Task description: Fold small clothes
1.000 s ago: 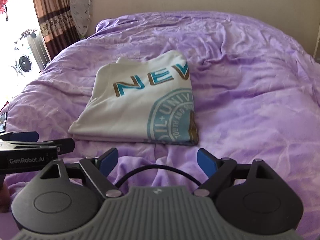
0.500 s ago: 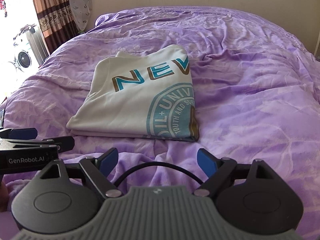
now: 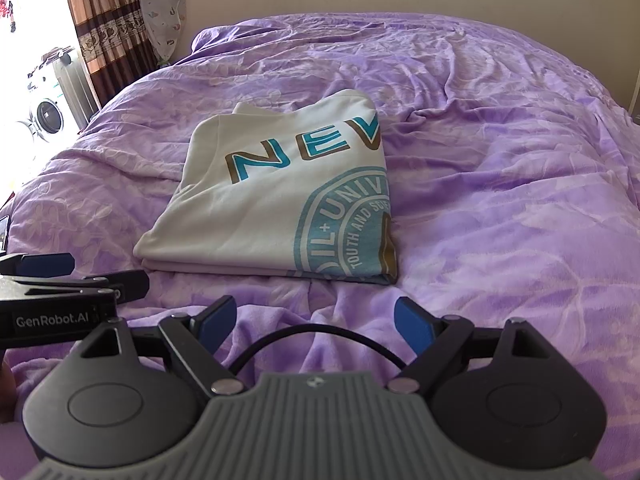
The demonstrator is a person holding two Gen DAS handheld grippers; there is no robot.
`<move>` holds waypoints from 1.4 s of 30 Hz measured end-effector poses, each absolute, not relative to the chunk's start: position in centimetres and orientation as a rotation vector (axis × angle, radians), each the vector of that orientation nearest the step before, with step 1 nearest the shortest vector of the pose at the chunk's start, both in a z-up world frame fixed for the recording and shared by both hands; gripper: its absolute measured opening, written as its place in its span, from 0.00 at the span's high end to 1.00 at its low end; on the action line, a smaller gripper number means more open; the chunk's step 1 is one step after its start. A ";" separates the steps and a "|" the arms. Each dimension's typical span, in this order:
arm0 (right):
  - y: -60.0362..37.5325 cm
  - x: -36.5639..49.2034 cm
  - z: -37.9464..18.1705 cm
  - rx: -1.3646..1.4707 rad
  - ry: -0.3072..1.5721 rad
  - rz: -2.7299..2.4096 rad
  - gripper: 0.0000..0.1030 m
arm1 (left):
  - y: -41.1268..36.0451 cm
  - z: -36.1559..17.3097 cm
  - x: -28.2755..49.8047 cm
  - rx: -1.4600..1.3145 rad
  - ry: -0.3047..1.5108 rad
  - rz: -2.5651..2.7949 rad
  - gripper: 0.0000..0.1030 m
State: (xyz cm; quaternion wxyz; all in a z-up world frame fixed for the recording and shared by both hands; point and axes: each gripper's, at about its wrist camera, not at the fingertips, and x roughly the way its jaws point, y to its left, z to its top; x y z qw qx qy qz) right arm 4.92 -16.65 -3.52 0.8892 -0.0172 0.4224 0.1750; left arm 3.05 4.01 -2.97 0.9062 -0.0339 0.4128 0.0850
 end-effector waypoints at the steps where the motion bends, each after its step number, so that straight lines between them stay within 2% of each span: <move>1: -16.6 4.9 -3.5 -0.036 0.877 0.363 0.20 | 4.0 -2.9 3.0 -0.069 0.851 0.175 0.00; 27: -16.6 4.9 -3.5 -0.038 0.874 0.363 0.20 | 4.0 -2.9 2.9 -0.066 0.849 0.175 0.00; 42: -16.9 4.3 -2.5 -0.055 0.805 0.354 0.20 | 3.9 -2.9 2.9 -0.065 0.847 0.175 0.00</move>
